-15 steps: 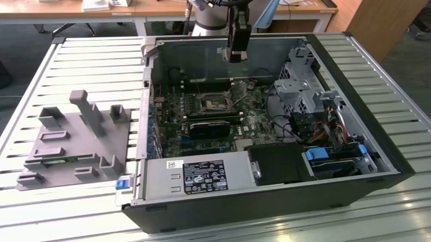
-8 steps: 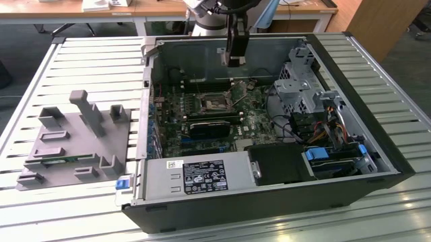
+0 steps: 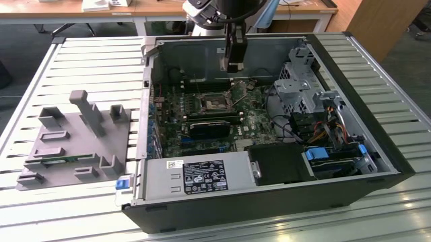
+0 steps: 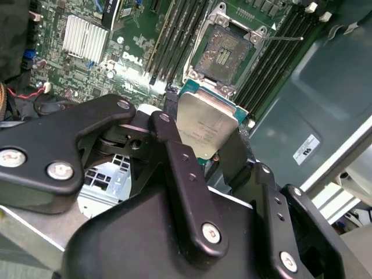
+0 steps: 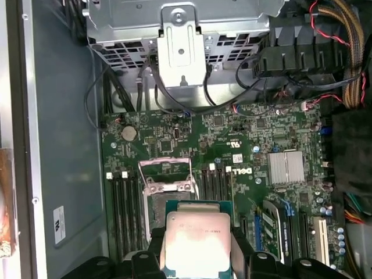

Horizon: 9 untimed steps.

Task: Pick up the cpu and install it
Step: 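Place the cpu into insertion slot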

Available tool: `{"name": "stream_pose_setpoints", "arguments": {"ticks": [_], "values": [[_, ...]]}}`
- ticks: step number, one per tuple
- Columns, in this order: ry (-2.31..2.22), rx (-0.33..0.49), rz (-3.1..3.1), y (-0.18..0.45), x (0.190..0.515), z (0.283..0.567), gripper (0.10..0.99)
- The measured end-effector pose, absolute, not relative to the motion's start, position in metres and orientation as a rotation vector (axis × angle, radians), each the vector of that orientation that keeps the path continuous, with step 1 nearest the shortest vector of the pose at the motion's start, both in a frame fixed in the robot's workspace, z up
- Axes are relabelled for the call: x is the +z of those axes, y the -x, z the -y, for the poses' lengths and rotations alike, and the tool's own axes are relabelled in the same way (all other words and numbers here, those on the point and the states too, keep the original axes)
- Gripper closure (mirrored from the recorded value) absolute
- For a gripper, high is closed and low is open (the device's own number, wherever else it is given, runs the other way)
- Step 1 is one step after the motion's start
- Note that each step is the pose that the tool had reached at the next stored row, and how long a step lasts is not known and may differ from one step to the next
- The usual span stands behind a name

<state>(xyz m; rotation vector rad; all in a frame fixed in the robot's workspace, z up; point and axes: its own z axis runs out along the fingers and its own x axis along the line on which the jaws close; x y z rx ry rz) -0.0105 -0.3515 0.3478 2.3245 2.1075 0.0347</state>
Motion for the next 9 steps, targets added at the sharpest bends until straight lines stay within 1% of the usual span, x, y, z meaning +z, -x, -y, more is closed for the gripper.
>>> {"name": "stream_pose_setpoints", "arguments": {"ticks": [9], "values": [[-2.324, 0.027, -2.103, 0.011, 0.333, 0.351, 0.553]]}}
